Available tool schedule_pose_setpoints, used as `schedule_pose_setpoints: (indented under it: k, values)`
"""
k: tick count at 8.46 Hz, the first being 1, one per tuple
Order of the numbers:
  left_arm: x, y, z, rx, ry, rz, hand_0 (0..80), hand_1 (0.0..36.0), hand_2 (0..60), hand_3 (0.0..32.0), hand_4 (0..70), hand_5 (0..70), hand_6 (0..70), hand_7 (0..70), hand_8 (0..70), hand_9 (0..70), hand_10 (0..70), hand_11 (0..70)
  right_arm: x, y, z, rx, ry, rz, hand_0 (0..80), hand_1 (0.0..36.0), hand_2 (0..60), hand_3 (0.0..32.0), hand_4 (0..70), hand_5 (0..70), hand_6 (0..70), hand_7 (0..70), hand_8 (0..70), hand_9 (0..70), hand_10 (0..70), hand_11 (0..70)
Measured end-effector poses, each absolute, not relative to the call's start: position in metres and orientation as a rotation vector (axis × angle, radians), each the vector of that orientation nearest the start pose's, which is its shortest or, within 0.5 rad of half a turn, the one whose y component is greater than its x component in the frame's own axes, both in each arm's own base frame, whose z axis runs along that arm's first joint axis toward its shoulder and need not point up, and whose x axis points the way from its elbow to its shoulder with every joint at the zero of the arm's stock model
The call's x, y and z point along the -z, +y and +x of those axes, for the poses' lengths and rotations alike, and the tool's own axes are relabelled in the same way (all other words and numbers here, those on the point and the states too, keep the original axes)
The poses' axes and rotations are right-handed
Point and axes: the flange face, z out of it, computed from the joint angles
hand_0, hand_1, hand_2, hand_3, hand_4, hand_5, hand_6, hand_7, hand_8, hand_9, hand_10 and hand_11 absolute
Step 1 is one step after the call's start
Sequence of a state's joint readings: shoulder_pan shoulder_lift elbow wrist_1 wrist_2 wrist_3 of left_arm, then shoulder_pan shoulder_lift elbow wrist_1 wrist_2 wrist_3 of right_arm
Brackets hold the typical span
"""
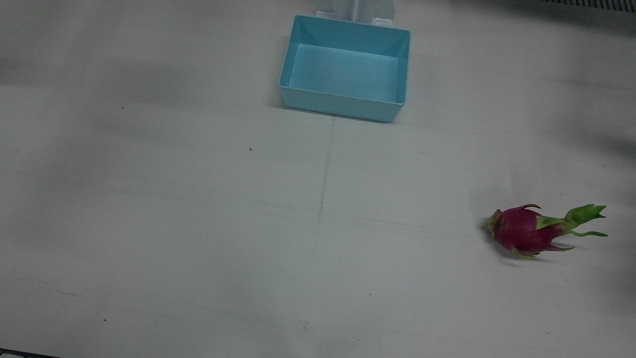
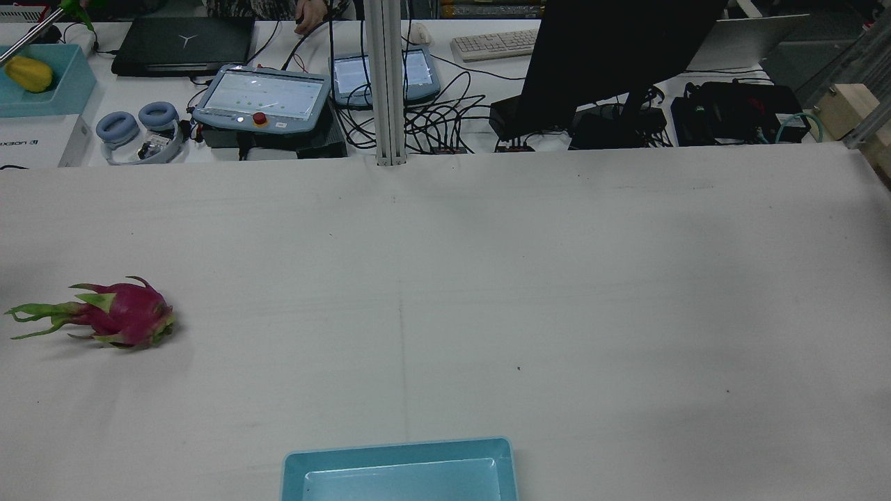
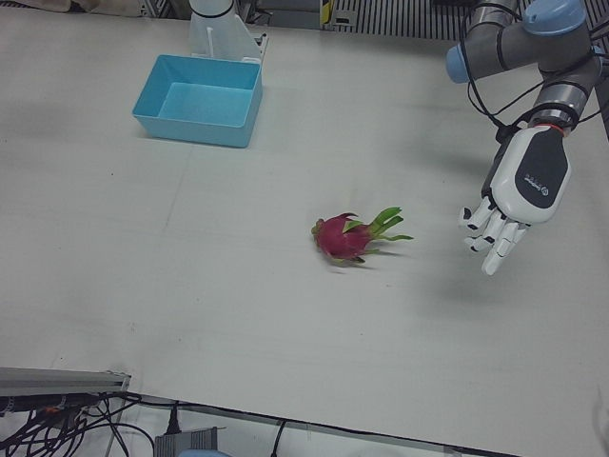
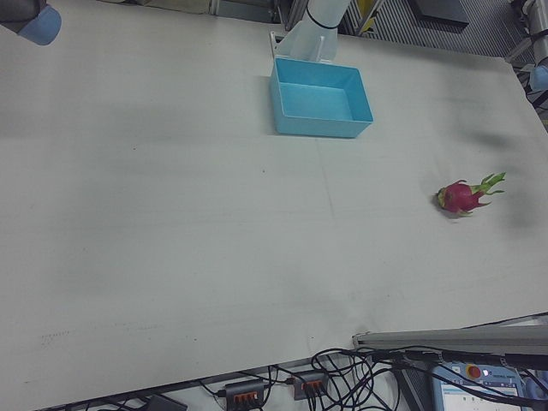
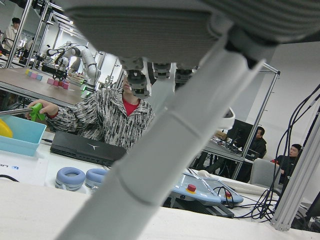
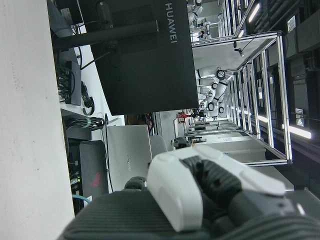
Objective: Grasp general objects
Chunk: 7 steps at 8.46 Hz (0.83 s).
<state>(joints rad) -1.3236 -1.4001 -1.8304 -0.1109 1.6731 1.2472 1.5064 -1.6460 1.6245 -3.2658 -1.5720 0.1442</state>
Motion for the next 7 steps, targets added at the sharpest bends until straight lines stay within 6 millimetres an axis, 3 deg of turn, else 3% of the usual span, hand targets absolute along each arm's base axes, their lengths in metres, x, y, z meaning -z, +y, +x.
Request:
schedule_pose_setpoints:
  k: [1,3,5,6,7]
  values:
    - [-0.618,-0.452,-0.006,1.053,1.698,0.849,80.0,36.0,60.0,0.0,23.5,70.0,7.2,58.0,0.4,10.2,0.0,0.0,-0.708,-0.452,0.104,2.331,2.004,0.211,0.0,0.0,0.0,0.0,0.0,0.0,0.0,0.0,0.0,0.0,0.0,0.0]
    - [-0.592,-0.447,0.025,1.026,1.629,0.875,80.0,36.0,60.0,0.0,12.8,70.0,0.0,47.4,0.0,8.0,0.0,0.0,-0.708,-0.452,0.104,2.331,2.005,0.211,0.0,0.0,0.0,0.0,0.0,0.0,0.0,0.0,0.0,0.0,0.0,0.0]
    - [-0.562,-0.432,0.093,1.007,1.563,0.888,80.0,36.0,60.0,0.0,0.4,70.0,0.0,34.7,0.0,5.5,0.0,0.0,-0.708,-0.452,0.104,2.332,2.005,0.212,0.0,0.0,0.0,0.0,0.0,0.0,0.0,0.0,0.0,0.0,0.0,0.0]
    - [-0.550,-0.424,0.124,0.999,1.541,0.883,80.0,36.0,60.0,0.0,0.0,70.0,0.0,30.3,0.0,4.6,0.0,0.0,-0.708,-0.452,0.104,2.332,2.004,0.212,0.0,0.0,0.0,0.0,0.0,0.0,0.0,0.0,0.0,0.0,0.0,0.0]
    - [-0.542,-0.420,0.142,0.994,1.529,0.877,80.0,36.0,60.0,0.0,0.0,70.0,0.0,32.1,0.0,5.0,0.0,0.0,-0.708,-0.452,0.104,2.332,2.004,0.212,0.0,0.0,0.0,0.0,0.0,0.0,0.0,0.0,0.0,0.0,0.0,0.0]
